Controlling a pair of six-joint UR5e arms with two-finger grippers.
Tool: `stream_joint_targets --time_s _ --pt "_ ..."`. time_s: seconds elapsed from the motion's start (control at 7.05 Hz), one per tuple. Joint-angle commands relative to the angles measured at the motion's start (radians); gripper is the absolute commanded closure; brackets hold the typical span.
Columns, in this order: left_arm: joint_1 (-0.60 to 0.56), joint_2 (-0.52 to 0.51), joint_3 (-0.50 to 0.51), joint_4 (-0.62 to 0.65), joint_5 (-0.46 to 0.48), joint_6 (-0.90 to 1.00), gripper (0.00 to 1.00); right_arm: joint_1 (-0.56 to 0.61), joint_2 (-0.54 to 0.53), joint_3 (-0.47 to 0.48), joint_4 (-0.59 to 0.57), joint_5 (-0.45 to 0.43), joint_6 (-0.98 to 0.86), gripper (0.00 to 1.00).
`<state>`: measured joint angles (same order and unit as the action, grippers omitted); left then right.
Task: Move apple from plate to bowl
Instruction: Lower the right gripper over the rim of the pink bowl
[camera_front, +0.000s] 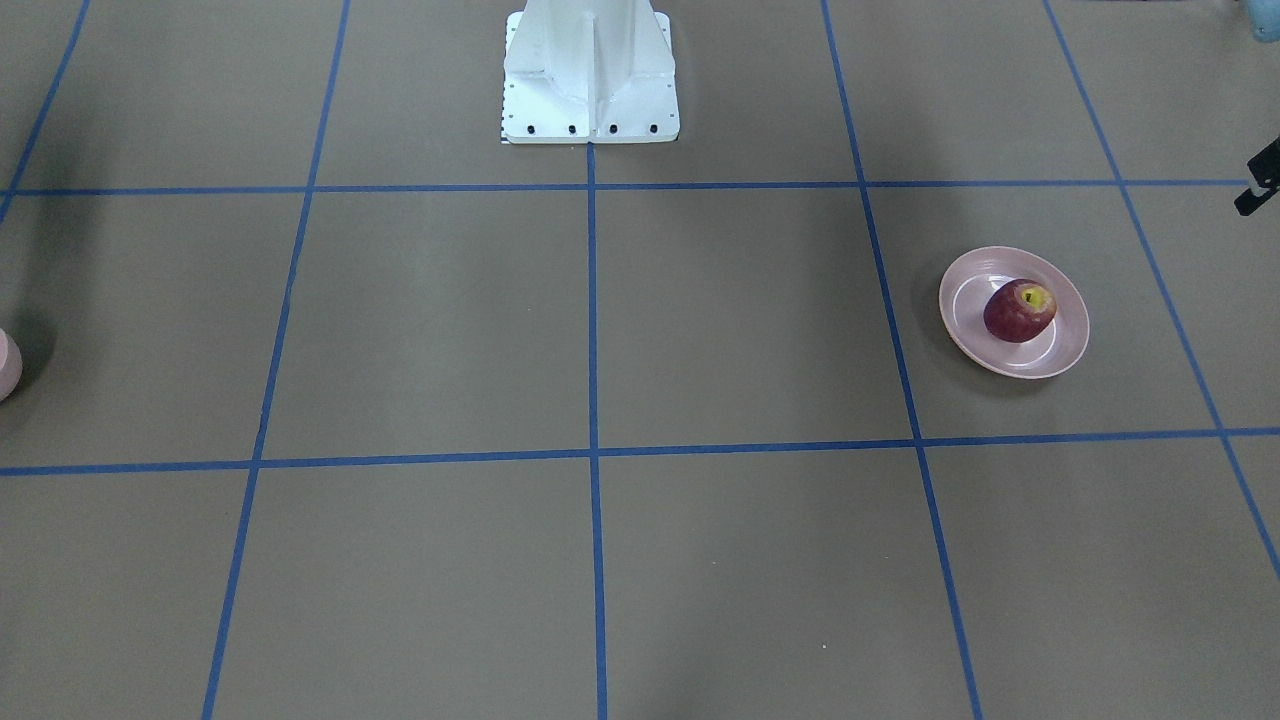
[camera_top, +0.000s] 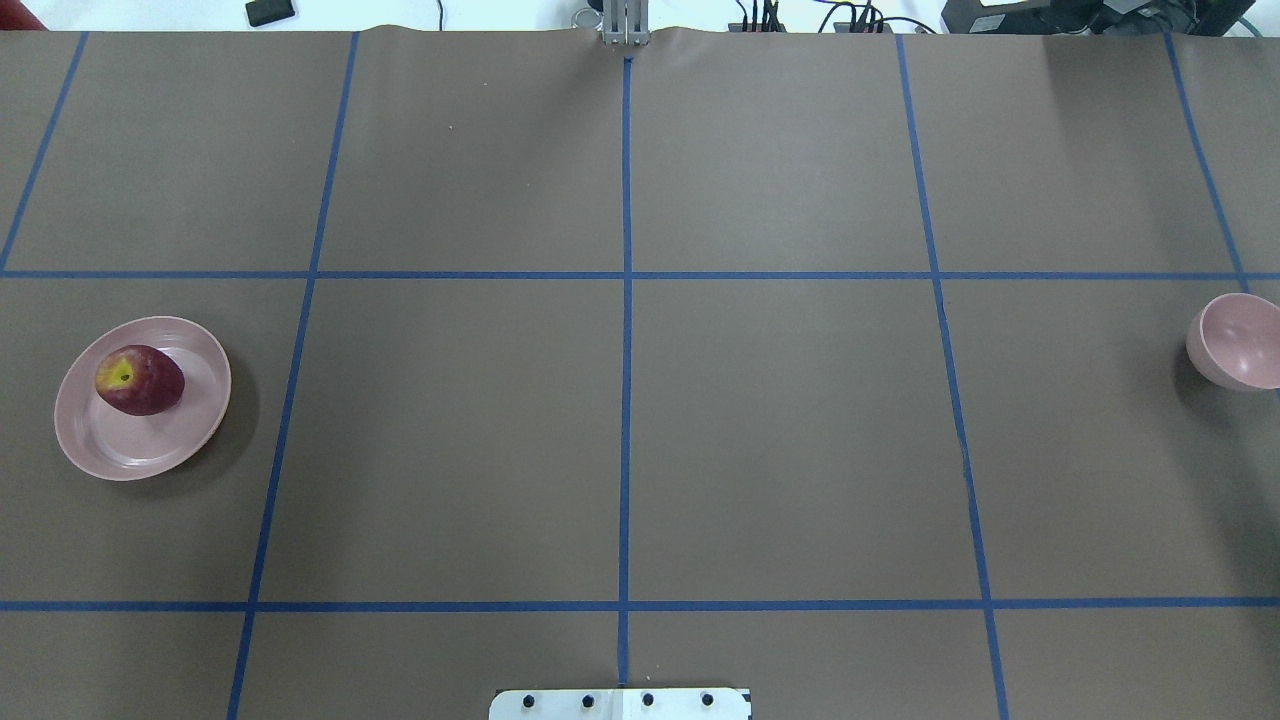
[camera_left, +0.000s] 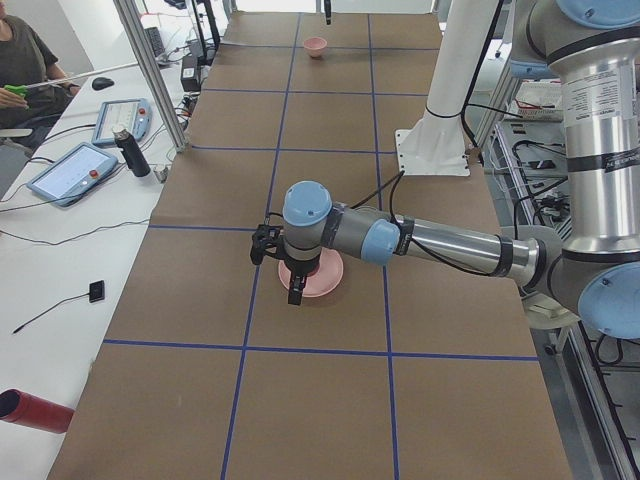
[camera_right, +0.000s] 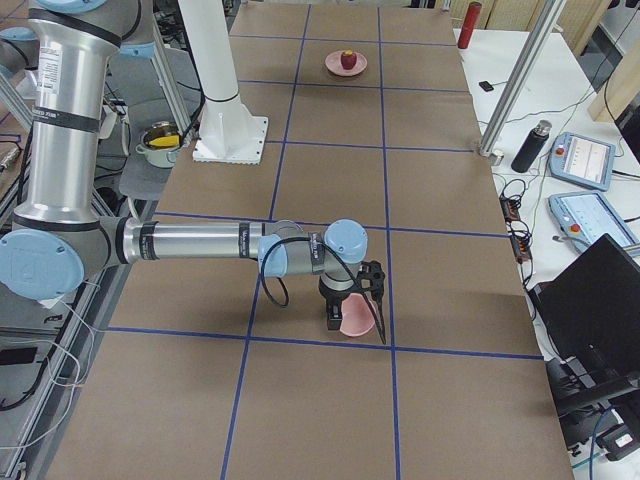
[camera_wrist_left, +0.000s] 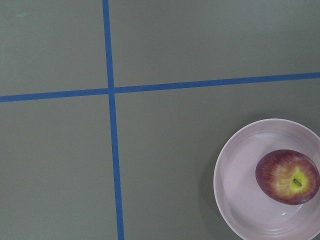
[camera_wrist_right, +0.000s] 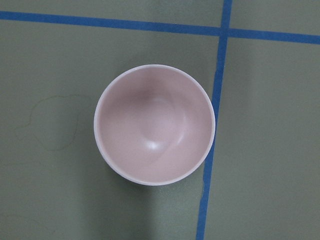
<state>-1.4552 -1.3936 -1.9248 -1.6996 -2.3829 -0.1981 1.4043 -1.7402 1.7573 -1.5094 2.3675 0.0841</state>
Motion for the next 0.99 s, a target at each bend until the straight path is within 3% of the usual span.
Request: stream_joint_targets --time_s 0.0,0.85 --pt "0.001 0.007 0.000 0.002 -0.002 0.000 0.02 -0.001 -0.004 -0.016 0.117 0.013 0.002 0.00" --pt "0.004 -0.001 -0.010 -0.002 -0.016 0.002 0.02 -0.008 0.013 -0.035 0.247 0.035 0.003 0.00"
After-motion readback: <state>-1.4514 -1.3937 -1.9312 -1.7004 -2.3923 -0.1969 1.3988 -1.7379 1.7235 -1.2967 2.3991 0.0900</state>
